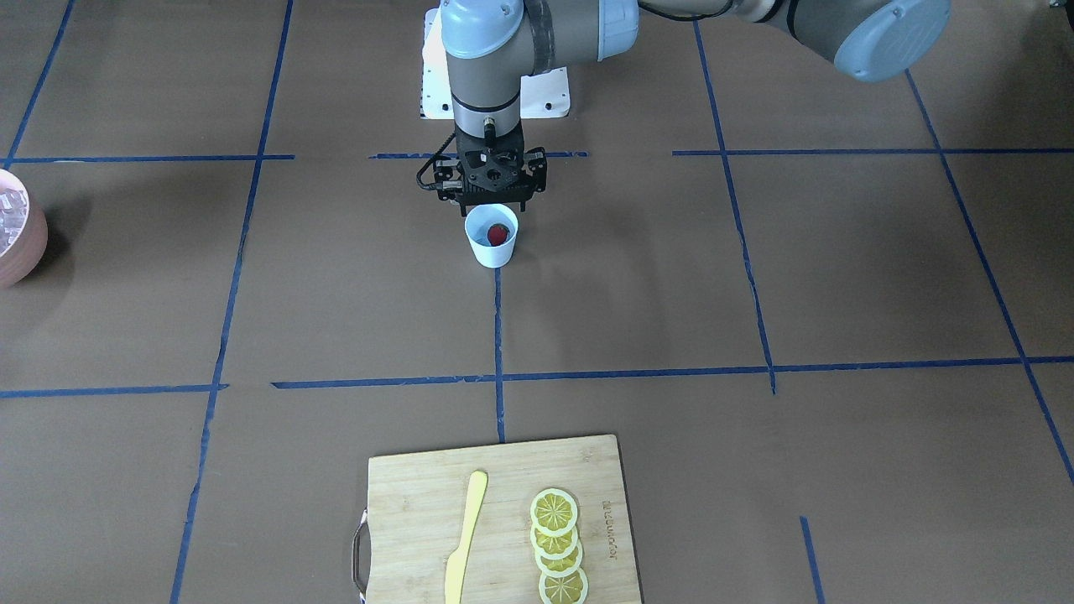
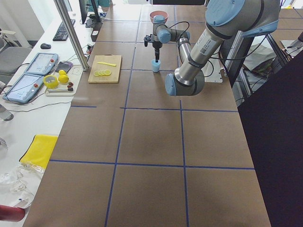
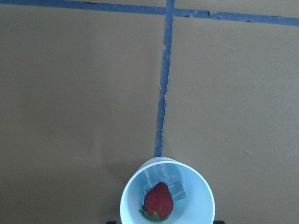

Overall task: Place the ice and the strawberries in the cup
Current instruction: 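Lower the left gripper into the cup and open it to drop the strawberry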

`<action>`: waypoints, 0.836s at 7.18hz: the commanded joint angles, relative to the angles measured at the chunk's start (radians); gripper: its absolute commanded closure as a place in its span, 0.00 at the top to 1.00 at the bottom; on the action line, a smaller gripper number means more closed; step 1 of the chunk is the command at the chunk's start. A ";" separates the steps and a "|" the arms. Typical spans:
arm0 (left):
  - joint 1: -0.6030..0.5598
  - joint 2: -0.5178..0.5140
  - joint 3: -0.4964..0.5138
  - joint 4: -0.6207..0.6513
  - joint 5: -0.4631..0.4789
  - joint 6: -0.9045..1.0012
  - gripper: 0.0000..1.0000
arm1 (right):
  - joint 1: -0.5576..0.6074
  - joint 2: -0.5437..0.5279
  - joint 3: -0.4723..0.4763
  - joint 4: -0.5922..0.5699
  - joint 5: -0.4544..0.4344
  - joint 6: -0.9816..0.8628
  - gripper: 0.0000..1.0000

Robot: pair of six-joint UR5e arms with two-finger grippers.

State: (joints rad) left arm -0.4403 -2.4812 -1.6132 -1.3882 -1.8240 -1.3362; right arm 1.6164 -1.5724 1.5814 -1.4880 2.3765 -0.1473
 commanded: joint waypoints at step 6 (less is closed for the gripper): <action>-0.112 0.132 -0.201 0.142 -0.011 0.234 1.00 | -0.001 0.003 -0.001 0.002 0.000 0.002 1.00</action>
State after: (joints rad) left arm -0.5055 -2.4112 -1.7283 -1.3005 -1.8307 -1.1952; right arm 1.6154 -1.5694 1.5784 -1.4870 2.3765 -0.1466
